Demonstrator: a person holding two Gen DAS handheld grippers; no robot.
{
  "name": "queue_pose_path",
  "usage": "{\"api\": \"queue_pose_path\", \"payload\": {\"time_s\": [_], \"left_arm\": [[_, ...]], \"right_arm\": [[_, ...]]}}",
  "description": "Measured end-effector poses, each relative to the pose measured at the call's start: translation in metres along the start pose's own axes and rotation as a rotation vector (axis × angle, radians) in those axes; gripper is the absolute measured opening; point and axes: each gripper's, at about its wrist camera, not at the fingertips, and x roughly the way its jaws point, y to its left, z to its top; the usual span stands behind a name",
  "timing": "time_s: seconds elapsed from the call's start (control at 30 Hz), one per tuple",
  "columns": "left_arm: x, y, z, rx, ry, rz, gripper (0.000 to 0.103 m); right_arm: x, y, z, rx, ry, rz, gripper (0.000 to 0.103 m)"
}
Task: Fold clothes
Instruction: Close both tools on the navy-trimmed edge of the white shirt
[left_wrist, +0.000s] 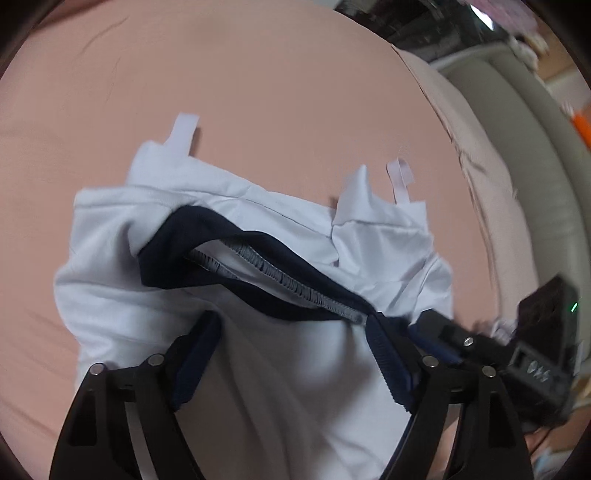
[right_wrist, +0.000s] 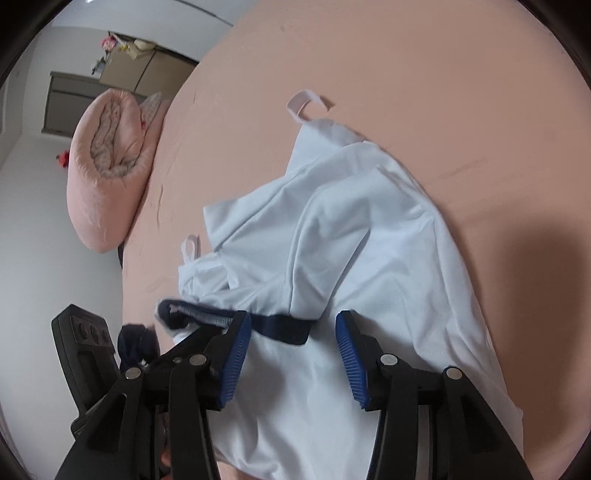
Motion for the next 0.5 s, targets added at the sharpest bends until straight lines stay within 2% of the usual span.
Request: {"api": "queue_pose_path", "payload": {"time_s": [0.13, 0.2, 0.33, 0.5], "left_arm": [[0.003, 0.013, 0.006, -0.12, -0.003, -0.073, 0.083], [0.001, 0.016, 0.006, -0.144, 0.002, -0.091, 0.083], [0.002, 0.019, 0.011, -0.193, 0.047, -0.108, 0.083], [0.0, 0.027, 0.012, -0.288, 0.041, -0.19, 0.083]], "right_arm": [[0.005, 0.0, 0.004, 0.029, 0.004, 0.033, 0.047], [0.009, 0.001, 0.005, 0.037, 0.027, 0.043, 0.047], [0.012, -0.002, 0.006, 0.059, 0.012, 0.04, 0.047], [0.015, -0.006, 0.008, 0.094, -0.01, 0.098, 0.047]]}}
